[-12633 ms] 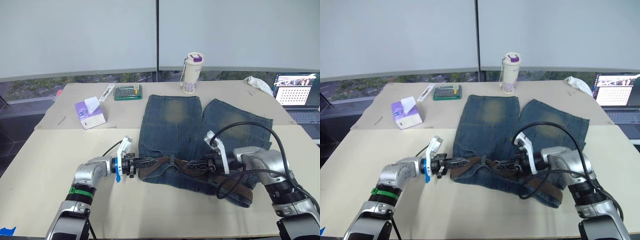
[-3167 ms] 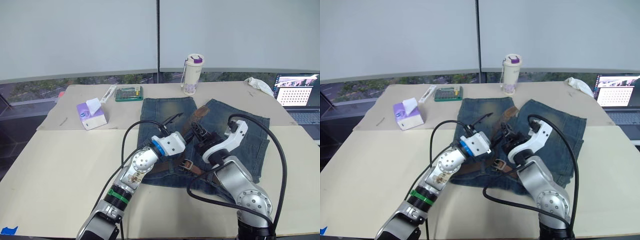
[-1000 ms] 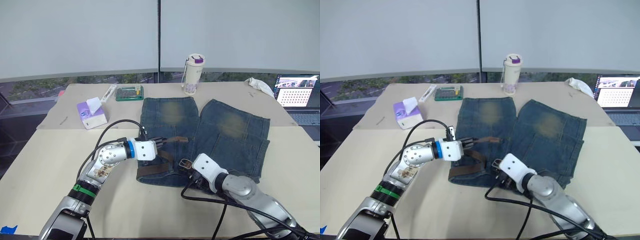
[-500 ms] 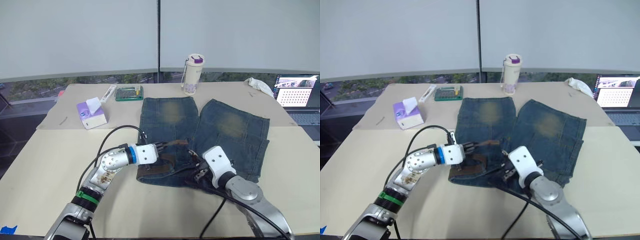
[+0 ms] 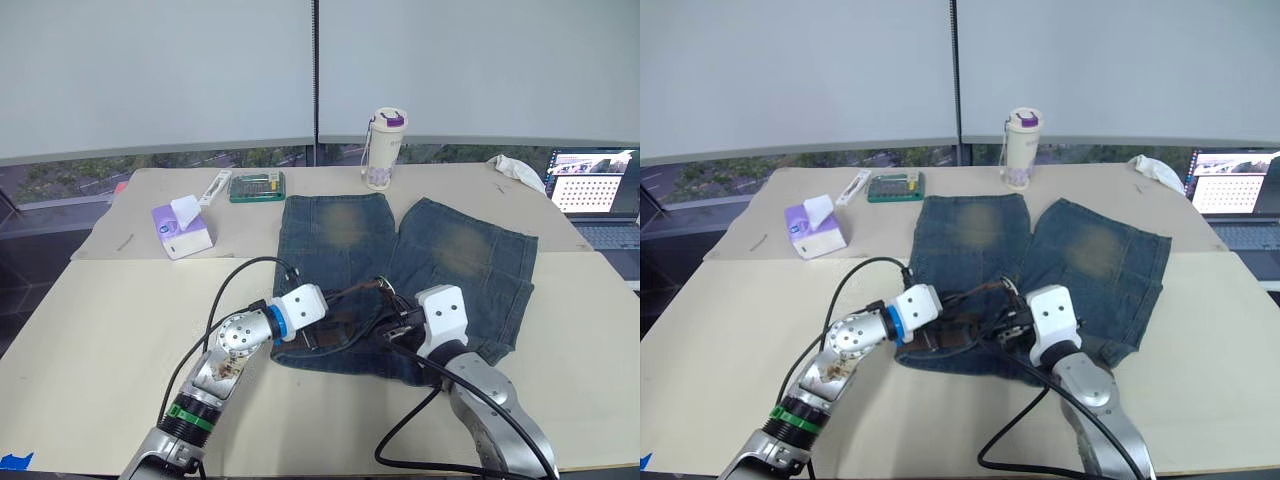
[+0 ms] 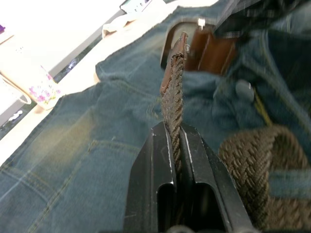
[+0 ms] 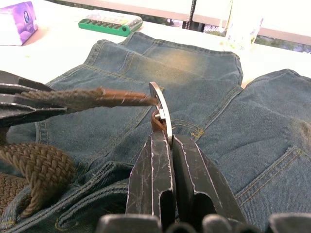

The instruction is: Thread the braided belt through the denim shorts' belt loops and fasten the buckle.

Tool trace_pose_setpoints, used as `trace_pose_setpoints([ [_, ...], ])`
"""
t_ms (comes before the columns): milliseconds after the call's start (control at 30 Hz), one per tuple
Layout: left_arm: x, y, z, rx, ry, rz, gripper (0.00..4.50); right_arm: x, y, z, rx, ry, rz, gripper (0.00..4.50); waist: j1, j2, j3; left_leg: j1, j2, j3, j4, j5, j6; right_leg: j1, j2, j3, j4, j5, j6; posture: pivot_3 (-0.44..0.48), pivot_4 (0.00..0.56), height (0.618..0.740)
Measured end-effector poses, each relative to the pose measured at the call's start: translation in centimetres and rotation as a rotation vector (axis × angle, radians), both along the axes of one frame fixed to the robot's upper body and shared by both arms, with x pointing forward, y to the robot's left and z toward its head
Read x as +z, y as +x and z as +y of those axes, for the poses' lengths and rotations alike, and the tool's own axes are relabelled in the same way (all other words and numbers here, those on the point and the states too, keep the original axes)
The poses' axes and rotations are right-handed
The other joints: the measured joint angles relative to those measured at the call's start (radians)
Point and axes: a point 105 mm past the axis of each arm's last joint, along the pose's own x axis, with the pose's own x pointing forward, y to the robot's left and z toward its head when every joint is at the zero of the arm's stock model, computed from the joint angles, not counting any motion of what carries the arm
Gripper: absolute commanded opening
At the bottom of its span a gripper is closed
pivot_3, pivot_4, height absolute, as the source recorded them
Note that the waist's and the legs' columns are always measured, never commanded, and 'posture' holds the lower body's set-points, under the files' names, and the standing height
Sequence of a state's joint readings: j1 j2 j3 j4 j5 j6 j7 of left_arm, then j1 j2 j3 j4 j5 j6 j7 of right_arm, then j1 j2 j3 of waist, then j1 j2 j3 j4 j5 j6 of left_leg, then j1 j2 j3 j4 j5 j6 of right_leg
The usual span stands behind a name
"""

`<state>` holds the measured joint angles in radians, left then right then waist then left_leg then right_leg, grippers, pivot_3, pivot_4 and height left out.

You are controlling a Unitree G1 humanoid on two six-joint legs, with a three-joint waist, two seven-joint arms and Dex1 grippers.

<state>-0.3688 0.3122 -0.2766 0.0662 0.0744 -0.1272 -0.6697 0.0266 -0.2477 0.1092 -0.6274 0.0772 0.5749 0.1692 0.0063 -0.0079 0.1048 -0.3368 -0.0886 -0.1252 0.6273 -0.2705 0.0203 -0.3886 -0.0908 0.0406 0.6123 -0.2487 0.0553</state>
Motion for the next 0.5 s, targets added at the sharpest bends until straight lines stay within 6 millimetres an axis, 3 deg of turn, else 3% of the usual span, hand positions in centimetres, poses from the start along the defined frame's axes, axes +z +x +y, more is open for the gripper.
trace_pose_setpoints([
  [500, -0.02, 0.07, -0.17, 0.012, -0.029, 0.036, 0.00, -0.06, 0.09, 0.46, 0.031, -0.063, -0.038, 0.03, 0.000, 0.000, 0.000, 0.000, 0.000, 0.000, 0.000, 0.000, 0.000, 0.000, 0.000, 0.000, 0.000, 0.000, 0.000, 0.000, 0.150, 0.740],
])
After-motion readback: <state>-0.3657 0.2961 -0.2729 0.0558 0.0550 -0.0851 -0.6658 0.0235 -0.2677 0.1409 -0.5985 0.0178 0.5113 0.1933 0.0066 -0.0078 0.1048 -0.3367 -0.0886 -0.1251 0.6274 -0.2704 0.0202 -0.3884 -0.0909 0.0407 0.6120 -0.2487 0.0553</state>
